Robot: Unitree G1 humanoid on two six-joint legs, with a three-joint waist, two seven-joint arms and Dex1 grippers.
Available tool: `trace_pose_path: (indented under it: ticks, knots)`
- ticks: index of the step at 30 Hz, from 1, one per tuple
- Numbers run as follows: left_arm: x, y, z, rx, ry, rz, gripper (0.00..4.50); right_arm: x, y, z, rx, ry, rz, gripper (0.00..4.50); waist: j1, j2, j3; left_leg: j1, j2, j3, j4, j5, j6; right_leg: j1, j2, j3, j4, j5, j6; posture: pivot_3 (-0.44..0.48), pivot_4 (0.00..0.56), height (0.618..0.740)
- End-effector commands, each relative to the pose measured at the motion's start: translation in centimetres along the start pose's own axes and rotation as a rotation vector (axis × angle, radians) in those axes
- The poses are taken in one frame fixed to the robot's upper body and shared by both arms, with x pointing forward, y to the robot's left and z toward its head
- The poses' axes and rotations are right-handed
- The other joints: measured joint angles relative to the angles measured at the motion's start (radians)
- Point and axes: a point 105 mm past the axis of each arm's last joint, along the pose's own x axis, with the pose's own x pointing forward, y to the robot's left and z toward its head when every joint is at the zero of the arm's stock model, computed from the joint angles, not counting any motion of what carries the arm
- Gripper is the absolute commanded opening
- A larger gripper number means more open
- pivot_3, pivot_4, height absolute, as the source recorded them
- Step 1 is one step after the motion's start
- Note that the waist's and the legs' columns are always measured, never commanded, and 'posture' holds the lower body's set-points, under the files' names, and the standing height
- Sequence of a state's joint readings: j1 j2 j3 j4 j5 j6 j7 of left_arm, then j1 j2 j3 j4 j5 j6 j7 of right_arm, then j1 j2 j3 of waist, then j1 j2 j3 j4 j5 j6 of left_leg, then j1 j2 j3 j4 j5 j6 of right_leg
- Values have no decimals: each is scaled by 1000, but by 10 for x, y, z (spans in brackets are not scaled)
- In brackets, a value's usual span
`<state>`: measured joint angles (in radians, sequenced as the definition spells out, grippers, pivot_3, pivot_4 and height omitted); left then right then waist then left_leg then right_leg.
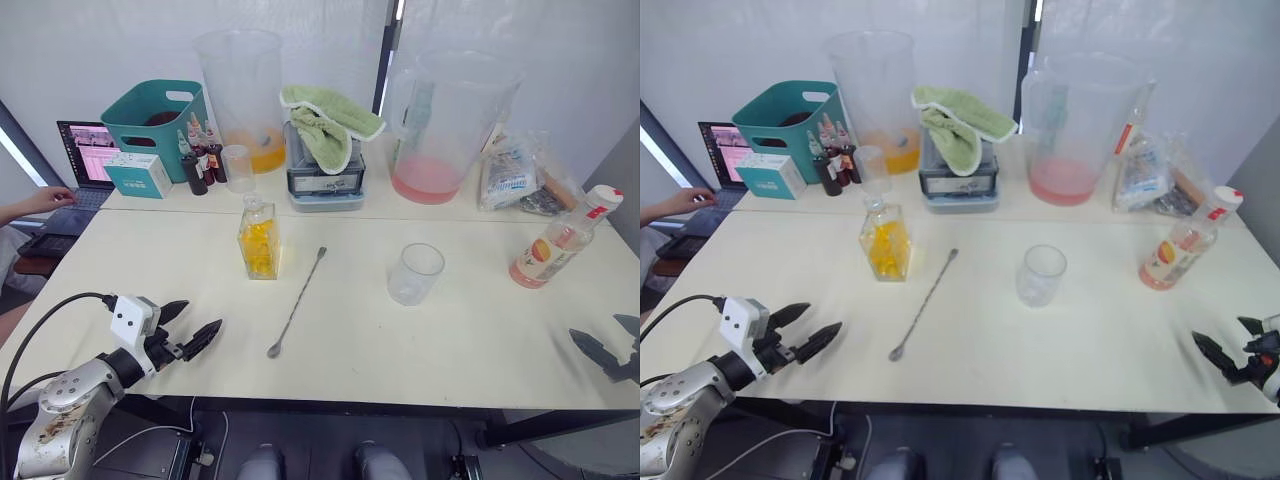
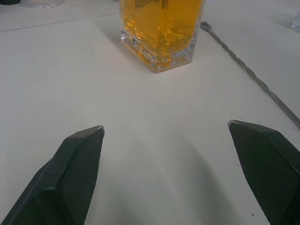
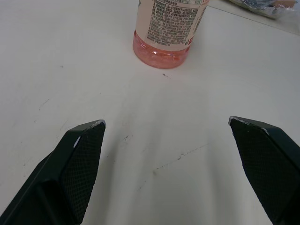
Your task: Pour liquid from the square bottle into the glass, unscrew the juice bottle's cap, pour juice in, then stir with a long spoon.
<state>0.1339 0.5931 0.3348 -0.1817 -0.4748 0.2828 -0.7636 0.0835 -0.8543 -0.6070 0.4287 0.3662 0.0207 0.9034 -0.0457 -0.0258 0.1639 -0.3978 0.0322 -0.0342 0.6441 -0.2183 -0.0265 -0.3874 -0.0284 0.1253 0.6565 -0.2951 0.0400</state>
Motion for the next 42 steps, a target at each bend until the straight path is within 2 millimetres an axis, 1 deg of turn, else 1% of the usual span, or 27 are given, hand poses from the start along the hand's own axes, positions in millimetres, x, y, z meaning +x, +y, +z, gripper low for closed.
trace_pose_path:
  ticks: [1, 4, 6, 9, 10, 12, 13, 15, 19, 22, 25, 29, 32, 35, 38, 42]
  knots:
    - [-1, -2, 10, 20, -27, -6, 4500, 0, -3, 15, -37, -56, -13, 4473, 0, 0, 0, 0, 0, 0, 0, 0, 0, 0, 0, 0, 0, 0, 0, 0, 150, 740]
    - [0, -10, 10, -64, -69, 35, 4500, 13, 15, 32, -33, -123, 73, 4473, -4, 0, 0, 0, 0, 0, 0, 0, 0, 0, 0, 0, 0, 0, 0, 0, 150, 740]
    - [2, -17, 9, -106, -87, 77, 4500, 20, 29, 48, -44, -167, 152, 4473, -6, 0, 0, 0, 0, 0, 0, 0, 0, 0, 0, 0, 0, 0, 0, 0, 150, 740]
    - [7, -28, 7, -125, -97, 146, 4500, 27, 50, 69, -58, -206, 278, 4473, -4, 0, 0, 0, 0, 0, 0, 0, 0, 0, 0, 0, 1, 0, 0, 0, 150, 740]
    - [9, -31, 7, -128, -99, 154, 4500, 28, 55, 73, -57, -211, 306, 4473, -2, 0, 0, 0, 0, 0, 0, 0, 0, 0, 0, 0, 1, 0, 0, 0, 150, 740]
    - [17, -40, 9, -141, -109, 207, 4500, 32, 75, 89, -50, -232, 444, 4473, 3, 0, 0, 0, 0, -1, 1, 0, 0, 0, 0, 0, 1, 0, 0, 0, 150, 740]
    - [19, -43, 10, -145, -112, 231, 4500, 33, 82, 94, -49, -239, 492, 4473, 5, 0, 0, -1, 0, -1, 1, 0, 0, 1, 0, 0, 0, 1, 1, 0, 150, 740]
    - [24, -48, 16, -138, -131, 254, 4500, 34, 90, 102, -48, -247, 545, 4473, 9, 0, 0, -1, -1, -1, 2, 0, 0, 1, -1, 0, 0, 1, 1, 0, 150, 740]
    - [44, -58, 34, -86, -181, 355, 4500, 39, 113, 117, -105, -266, 716, 4473, 15, 0, 0, -1, -2, -2, 4, 0, 0, 1, -1, 0, 0, 1, 2, 0, 150, 740]
    - [50, -56, 40, -72, -198, 418, 4500, 40, 119, 120, -122, -264, 764, 4473, 16, 0, 0, -1, -2, -2, 4, 0, 0, 1, 0, 0, 0, 2, 2, 0, 150, 740]
    - [65, -59, 48, -39, -215, 405, 4500, 42, 120, 118, -144, -250, 782, 4473, 23, 0, 0, -1, -2, -3, 4, 0, 0, 1, 0, 0, 0, 2, 2, 0, 150, 740]
    - [78, -58, 57, -24, -231, 416, 4500, 45, 120, 114, -153, -234, 777, 4473, 30, 0, 0, -2, -2, -2, 5, 0, 0, 1, -1, 0, 0, 2, 2, 0, 150, 740]
    - [90, -58, 66, -9, -241, 404, 4500, 44, 120, 109, -153, -224, 773, 4473, 31, 0, 0, -2, -2, -2, 5, 0, 0, 1, -1, 0, 1, 2, 2, 0, 150, 740]
    - [100, -59, 75, -30, -262, 385, 4500, 41, 121, 104, -155, -214, 769, 4473, 35, 0, 0, -3, -2, -3, 5, 0, 0, 1, -1, -1, 0, 2, 2, 0, 150, 740]
    - [110, -56, 76, -46, -251, 367, 4500, 40, 122, 99, -159, -203, 753, 4473, 33, 0, 0, -3, -3, -4, 6, 0, 0, 1, -1, -1, 1, 2, 2, 0, 150, 740]
    - [121, -54, 76, -88, -248, 359, 4500, 37, 122, 97, -150, -206, 732, 4473, 31, 0, 0, -3, -3, -4, 6, 0, 0, 1, -1, -1, 1, 2, 3, 0, 150, 740]
